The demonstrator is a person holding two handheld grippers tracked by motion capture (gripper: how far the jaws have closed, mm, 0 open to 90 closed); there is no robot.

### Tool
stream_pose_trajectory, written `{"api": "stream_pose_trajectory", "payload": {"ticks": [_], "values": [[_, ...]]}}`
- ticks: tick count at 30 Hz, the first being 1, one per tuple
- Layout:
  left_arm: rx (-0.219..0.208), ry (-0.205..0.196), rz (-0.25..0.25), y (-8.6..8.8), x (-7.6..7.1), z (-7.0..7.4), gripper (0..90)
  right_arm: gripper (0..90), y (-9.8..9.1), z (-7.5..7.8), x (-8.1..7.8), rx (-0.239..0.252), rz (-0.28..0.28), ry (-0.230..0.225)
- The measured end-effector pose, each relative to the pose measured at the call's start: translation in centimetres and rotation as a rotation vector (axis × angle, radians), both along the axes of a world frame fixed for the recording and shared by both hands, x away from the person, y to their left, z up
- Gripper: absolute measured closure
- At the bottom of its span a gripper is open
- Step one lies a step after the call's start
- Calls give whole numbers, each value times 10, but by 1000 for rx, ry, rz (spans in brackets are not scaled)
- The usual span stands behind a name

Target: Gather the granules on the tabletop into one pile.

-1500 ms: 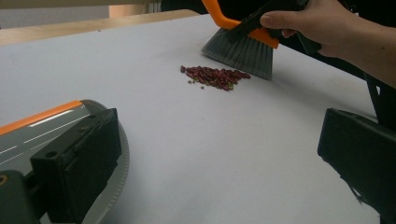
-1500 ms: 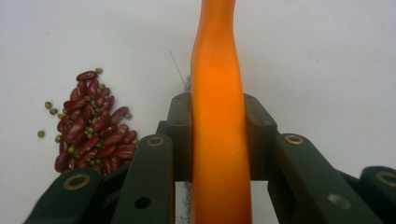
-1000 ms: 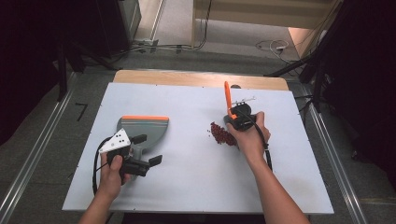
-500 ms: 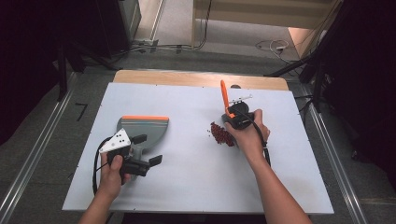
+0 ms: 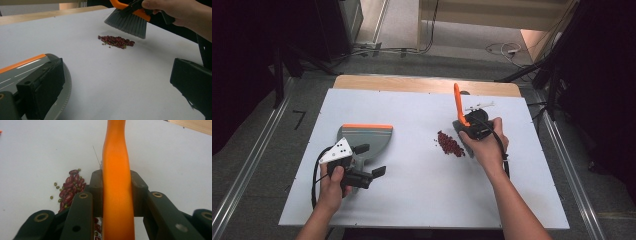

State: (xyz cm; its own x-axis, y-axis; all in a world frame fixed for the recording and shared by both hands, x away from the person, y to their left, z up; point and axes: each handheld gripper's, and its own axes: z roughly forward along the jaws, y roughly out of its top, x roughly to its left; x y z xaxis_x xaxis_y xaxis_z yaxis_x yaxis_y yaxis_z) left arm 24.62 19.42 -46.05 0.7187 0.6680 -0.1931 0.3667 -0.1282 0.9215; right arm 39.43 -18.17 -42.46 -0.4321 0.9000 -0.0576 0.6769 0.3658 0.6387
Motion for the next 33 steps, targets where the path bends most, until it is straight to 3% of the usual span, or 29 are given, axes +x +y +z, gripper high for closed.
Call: {"api": "stream_pose_trajectory", "payload": {"ticks": [18, 33], "values": [[13, -27, 37, 0, -1, 0, 3, 682, -63, 1, -43, 190, 40, -22], [25, -27, 48, 0, -1, -2, 3, 682, -101, -13, -73, 289, 76, -5]]}}
